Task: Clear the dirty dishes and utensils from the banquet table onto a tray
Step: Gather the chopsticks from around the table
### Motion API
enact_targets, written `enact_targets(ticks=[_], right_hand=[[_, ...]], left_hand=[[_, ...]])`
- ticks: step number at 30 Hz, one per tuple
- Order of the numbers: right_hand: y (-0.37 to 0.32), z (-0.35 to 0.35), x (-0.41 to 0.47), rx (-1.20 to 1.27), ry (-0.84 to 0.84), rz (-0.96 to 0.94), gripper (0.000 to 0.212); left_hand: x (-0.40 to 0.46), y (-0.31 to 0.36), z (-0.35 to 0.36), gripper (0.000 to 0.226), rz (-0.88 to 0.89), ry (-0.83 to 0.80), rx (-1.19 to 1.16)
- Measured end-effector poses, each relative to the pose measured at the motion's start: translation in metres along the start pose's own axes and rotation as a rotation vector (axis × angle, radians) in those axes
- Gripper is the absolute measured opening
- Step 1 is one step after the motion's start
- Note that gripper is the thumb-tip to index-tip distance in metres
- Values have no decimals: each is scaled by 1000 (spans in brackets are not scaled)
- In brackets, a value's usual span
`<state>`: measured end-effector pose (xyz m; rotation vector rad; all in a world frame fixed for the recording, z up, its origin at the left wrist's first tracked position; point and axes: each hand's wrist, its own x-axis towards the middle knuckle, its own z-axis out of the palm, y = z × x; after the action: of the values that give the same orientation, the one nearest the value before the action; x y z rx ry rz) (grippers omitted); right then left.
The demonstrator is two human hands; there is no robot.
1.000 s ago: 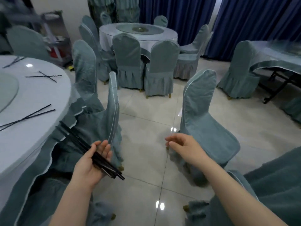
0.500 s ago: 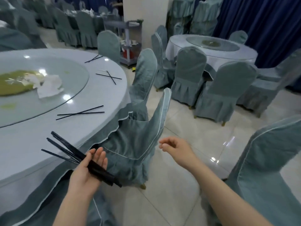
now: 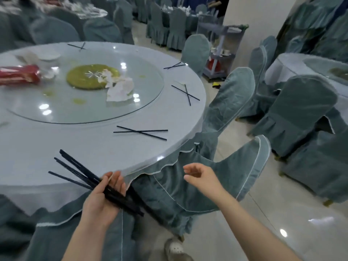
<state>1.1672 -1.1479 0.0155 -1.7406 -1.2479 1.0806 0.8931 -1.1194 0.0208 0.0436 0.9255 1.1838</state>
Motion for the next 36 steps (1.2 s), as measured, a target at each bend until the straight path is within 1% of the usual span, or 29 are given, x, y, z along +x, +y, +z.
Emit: enact_targets(ticks=[5, 8, 10, 12, 14, 15, 17, 18, 19, 20, 21, 23, 25, 27, 29, 30, 34, 36], right_hand=[[-3, 23, 89, -58, -213, 1, 33], [1, 33, 145, -147, -281, 0, 32], [4, 39, 179, -229, -260, -1, 30], [7, 47, 213, -386, -210, -62, 31], [8, 54, 247, -584, -169, -166, 45], [9, 59, 261, -664, -170, -185, 54], [9, 64, 280, -781, -185, -150, 69], [10, 69, 287, -838, -203, -126, 73], [12, 72, 292, -891, -211, -122, 70], [15, 75, 296, -919, -211, -141, 61], [18, 77, 297, -919, -204, -176, 50], [25, 80, 295, -825, -205, -217, 34], [28, 80, 291, -754, -227, -175, 24], [25, 77, 287, -812, -262, -122, 13], [19, 74, 277, -897, -304, -93, 12], [16, 73, 269, -886, -319, -92, 13], [6, 62, 215, -621, -366, -132, 32], [-6, 53, 183, -509, -375, -157, 36]], left_hand=[[13, 12, 2, 23, 101, 145, -99], [21, 10, 8, 21, 142, 212, -171], [27, 6, 14, 20, 159, 248, -228], [31, 1, 15, 21, 182, 292, -255], [32, -4, 12, 22, 224, 334, -260], [30, -6, 9, 23, 246, 359, -261], [23, -9, 3, 23, 270, 404, -247], [19, -11, -1, 22, 285, 433, -243], [16, -13, -4, 22, 296, 456, -242], [12, -15, -7, 21, 304, 477, -242], [8, -17, -10, 21, 310, 492, -245], [4, -20, -13, 21, 319, 507, -260], [3, -23, -14, 21, 317, 504, -274], [2, -25, -13, 22, 310, 492, -268], [1, -26, -11, 21, 301, 475, -252], [1, -26, -10, 21, 296, 460, -247], [-1, -24, -7, 23, 249, 368, -208], [1, -23, -7, 25, 218, 325, -182]])
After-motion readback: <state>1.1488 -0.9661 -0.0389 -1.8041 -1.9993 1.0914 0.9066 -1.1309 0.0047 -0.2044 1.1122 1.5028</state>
